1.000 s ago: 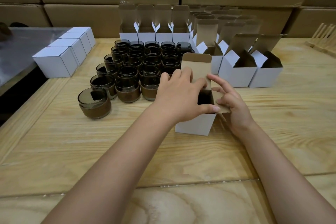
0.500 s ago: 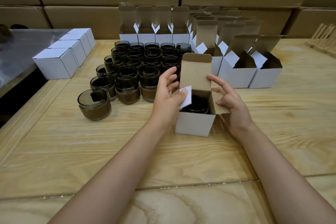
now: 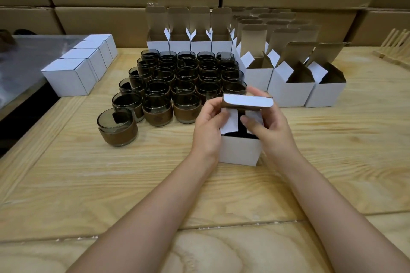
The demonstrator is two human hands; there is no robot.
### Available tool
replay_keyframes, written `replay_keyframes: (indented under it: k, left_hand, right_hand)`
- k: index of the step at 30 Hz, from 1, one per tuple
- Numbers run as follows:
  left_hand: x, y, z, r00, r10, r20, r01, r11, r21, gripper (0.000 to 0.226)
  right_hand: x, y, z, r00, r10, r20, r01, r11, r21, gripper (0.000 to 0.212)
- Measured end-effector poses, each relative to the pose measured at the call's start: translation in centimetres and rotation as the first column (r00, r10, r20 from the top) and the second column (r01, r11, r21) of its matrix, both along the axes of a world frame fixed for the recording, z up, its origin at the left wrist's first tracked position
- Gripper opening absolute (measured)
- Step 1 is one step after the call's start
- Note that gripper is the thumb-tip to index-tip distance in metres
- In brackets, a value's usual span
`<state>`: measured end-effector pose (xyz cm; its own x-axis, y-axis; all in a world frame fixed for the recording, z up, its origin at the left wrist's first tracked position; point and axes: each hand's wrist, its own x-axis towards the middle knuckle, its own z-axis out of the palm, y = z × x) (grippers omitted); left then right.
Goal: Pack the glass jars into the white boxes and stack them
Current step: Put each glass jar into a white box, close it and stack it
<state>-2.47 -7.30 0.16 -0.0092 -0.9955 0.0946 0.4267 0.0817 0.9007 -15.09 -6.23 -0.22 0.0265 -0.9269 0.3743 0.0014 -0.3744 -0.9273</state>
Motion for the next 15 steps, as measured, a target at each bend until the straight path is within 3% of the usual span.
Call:
replay_keyframes:
  k: [10, 13, 15]
  left_hand:
    - [0.4, 0.0, -0.3, 0.998, -0.046, 0.045, 0.047, 0.999, -0.022, 0.018]
    - [0.4, 0.0, -0.4, 0.998, -0.045, 0.051, 0.045, 0.999, 0.012, 0.018]
    - [0.4, 0.0, -0.4, 0.998, -0.043, 0.052, 0.04, 0.998, 0.043, 0.017]
  right_hand:
    - [0.1, 1.2, 0.7, 0.999, 0.052, 0.003, -0.052, 0.994, -0.093, 0.036]
    - [-0.1, 1.2, 0.5, 0.999, 0.009, -0.036, -0.013, 0.995, -0.103, 0.011]
    - [-0.3, 1.3, 0.2, 0.997, 0.021, -0.07, -0.029, 0.992, -0.12, 0.014]
